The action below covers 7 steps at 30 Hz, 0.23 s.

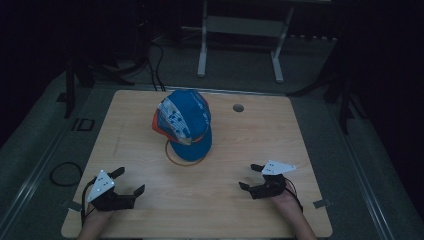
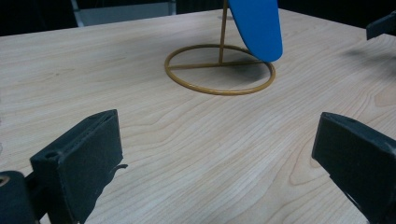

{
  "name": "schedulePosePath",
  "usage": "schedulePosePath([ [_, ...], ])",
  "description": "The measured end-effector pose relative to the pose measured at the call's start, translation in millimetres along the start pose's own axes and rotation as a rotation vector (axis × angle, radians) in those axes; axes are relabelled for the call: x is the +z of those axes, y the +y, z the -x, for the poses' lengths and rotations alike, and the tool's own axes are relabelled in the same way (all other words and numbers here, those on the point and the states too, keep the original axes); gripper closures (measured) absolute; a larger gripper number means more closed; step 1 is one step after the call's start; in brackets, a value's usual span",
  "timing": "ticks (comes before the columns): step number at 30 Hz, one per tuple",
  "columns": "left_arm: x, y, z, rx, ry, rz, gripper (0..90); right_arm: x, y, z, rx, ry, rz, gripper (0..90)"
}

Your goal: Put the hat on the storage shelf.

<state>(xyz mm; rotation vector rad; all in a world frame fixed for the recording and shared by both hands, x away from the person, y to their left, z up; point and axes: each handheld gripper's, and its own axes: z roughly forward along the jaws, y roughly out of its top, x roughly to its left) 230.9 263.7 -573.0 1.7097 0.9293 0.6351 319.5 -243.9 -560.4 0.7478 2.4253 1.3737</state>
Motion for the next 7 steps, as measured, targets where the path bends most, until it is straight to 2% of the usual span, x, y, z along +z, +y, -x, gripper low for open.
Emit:
schedulePosePath([
  [7,0.4,-0.2,0.6,0.002,-0.005,-0.001,2.2,4.1,-1.4,-0.3,-0.006,0.0,-0.018,14.3],
])
